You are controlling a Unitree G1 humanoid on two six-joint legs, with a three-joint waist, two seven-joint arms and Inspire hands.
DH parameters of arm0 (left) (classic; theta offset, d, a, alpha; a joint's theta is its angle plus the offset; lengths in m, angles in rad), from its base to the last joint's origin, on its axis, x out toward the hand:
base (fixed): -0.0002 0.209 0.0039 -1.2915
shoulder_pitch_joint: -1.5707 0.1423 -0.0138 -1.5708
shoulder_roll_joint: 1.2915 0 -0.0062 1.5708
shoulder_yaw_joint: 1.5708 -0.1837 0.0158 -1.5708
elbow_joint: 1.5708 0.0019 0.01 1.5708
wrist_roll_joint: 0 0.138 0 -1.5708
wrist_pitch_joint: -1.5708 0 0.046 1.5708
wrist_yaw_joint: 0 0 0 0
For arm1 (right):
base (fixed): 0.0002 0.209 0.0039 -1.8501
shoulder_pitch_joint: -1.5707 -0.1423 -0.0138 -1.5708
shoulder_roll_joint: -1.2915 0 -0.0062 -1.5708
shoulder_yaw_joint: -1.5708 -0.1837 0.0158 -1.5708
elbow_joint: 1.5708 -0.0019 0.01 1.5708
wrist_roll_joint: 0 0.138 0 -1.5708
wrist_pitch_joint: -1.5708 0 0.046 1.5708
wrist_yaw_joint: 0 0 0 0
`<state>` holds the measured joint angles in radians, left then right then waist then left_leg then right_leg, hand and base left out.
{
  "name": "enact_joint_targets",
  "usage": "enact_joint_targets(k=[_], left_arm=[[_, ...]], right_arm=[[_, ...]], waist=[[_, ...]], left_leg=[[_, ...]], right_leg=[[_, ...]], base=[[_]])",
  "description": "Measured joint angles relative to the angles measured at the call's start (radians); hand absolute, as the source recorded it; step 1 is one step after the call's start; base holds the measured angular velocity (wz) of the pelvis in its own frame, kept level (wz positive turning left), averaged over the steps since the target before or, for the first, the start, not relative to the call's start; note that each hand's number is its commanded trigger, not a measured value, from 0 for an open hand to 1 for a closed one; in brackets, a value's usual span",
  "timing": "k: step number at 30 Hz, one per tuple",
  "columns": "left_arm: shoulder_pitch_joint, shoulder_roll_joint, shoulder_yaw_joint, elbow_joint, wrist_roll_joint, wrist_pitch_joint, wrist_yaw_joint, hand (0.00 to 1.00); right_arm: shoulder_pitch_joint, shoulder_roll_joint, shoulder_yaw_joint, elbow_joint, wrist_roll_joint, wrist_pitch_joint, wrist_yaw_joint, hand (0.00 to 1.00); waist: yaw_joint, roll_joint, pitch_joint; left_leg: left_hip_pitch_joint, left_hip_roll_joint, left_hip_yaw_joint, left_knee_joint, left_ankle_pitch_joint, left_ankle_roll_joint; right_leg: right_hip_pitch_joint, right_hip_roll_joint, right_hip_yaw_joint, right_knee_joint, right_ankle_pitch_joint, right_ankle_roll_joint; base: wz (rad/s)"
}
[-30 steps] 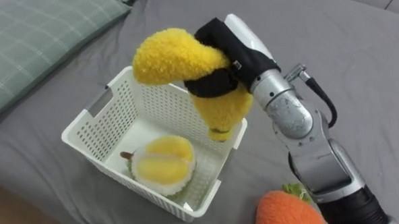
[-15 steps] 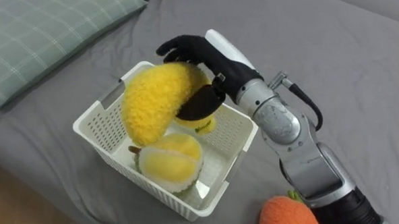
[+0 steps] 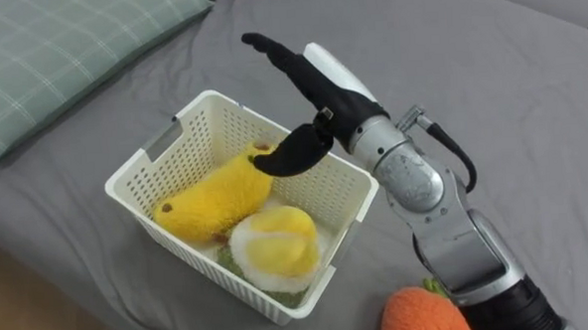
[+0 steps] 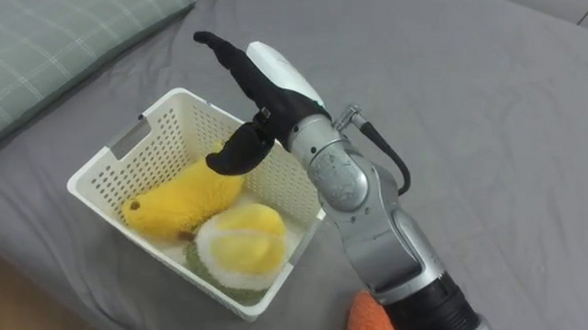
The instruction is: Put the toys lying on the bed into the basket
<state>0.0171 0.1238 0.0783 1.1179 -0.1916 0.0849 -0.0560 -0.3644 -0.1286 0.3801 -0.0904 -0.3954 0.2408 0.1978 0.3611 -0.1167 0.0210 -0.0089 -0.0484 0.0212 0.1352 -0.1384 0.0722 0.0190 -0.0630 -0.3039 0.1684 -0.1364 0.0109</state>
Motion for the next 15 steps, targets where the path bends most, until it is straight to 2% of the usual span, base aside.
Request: enact_joint_targets(k=[8, 10, 13, 15], left_arm=[[0.001, 0.0, 0.01, -0.001, 0.011, 0.0, -0.004, 0.0], [0.009, 0.0, 0.03, -0.001, 0.007, -0.001, -0.004, 0.0], [0.021, 0.0, 0.04, -0.006, 0.004, -0.001, 0.001, 0.0], [0.023, -0.002, 0.041, -0.004, 0.005, -0.002, 0.004, 0.0]], right_arm=[[0.0, -0.003, -0.019, 0.0, 0.01, -0.001, 0.0, 0.0], [0.0, -0.004, -0.027, 0.0, 0.042, -0.002, 0.0, 0.0], [0.016, -0.008, -0.047, 0.0, 0.043, -0.007, -0.011, 0.0], [0.044, -0.012, -0.072, 0.01, 0.052, -0.023, -0.032, 0.0]], waist=[[-0.015, 0.0, -0.0023], [-0.032, 0.004, -0.0005], [-0.06, 0.005, -0.0022], [-0.067, 0.012, 0.0015]], left_leg=[[0.0, 0.0, 0.0, 0.001, 0.0, 0.0], [0.0, 0.0, 0.001, 0.001, 0.0, 0.0], [0.005, 0.0, 0.002, 0.001, 0.0, 0.0], [0.016, 0.0, 0.003, 0.001, 0.0, 0.001]], right_leg=[[0.001, 0.0, 0.002, 0.0, 0.0, 0.0], [0.002, 0.0, 0.004, 0.0, 0.0, 0.0], [0.006, 0.0, 0.002, 0.0, 0.0, 0.0], [0.017, -0.001, 0.002, -0.001, 0.0, 0.0]], base=[[0.0], [0.0], [0.0], [0.0]])
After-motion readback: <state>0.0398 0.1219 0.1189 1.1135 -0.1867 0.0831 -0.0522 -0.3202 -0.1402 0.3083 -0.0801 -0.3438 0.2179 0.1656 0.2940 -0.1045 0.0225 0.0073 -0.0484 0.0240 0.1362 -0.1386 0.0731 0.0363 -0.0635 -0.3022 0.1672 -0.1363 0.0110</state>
